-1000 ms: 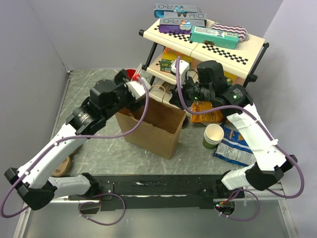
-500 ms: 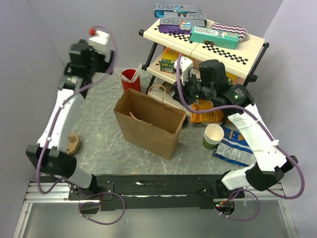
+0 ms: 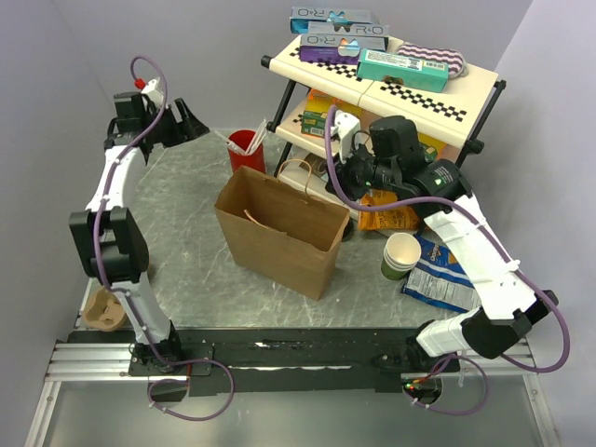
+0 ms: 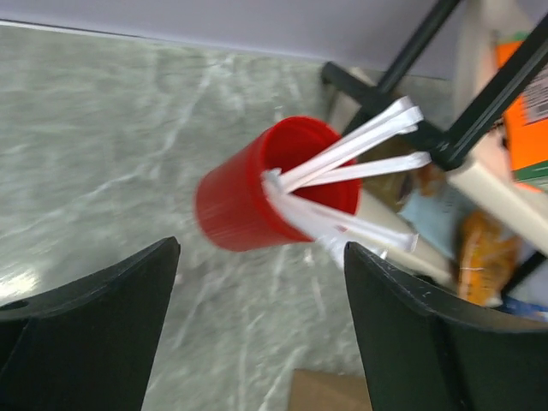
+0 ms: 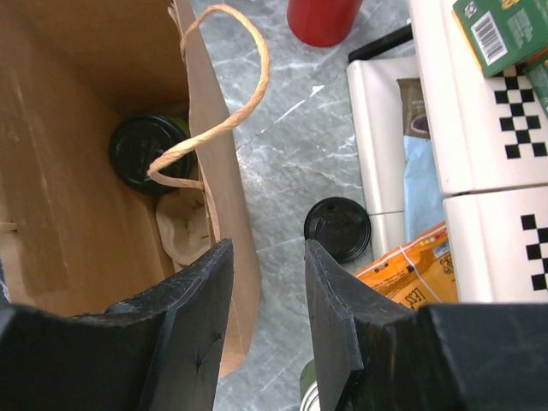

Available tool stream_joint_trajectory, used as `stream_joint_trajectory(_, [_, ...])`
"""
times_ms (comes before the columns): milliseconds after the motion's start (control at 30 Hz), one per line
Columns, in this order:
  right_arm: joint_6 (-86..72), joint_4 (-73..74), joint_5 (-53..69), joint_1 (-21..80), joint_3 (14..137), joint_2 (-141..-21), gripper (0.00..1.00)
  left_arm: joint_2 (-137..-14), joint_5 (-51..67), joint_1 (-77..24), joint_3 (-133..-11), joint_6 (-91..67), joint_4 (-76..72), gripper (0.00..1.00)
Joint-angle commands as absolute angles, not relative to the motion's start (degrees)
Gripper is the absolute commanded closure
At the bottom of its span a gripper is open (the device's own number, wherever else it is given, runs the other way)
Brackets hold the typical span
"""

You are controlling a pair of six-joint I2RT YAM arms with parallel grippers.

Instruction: Pack the takeout coffee

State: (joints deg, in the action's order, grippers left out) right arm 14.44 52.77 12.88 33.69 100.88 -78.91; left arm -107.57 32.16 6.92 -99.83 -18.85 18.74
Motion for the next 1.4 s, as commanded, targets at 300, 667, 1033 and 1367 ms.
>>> stream_joint_trajectory(300, [13.62, 51.94, 11.42, 32.96, 99.76, -79.01, 0.53, -117.59, 43.85, 6.42, -107.75, -27.16, 9.32, 0.31])
stream_joint_trajectory(667, [13.45, 52.21, 12.13, 32.78, 101.07, -81.47, 0.53, -121.11, 45.79, 4.31, -110.39, -26.54, 8.88, 0.54])
stream_joint_trajectory(1033, [13.27, 51.94, 12.04, 32.78, 100.81, -81.48, 0.53, -121.91, 41.58, 4.04, -112.50, -23.56, 11.86, 0.71])
stream_joint_trajectory(1367, [13.45, 51.42, 11.69, 32.87, 100.20, -80.86, 0.53, -119.53, 38.76, 3.87, -113.73, -21.97, 13.01, 0.99])
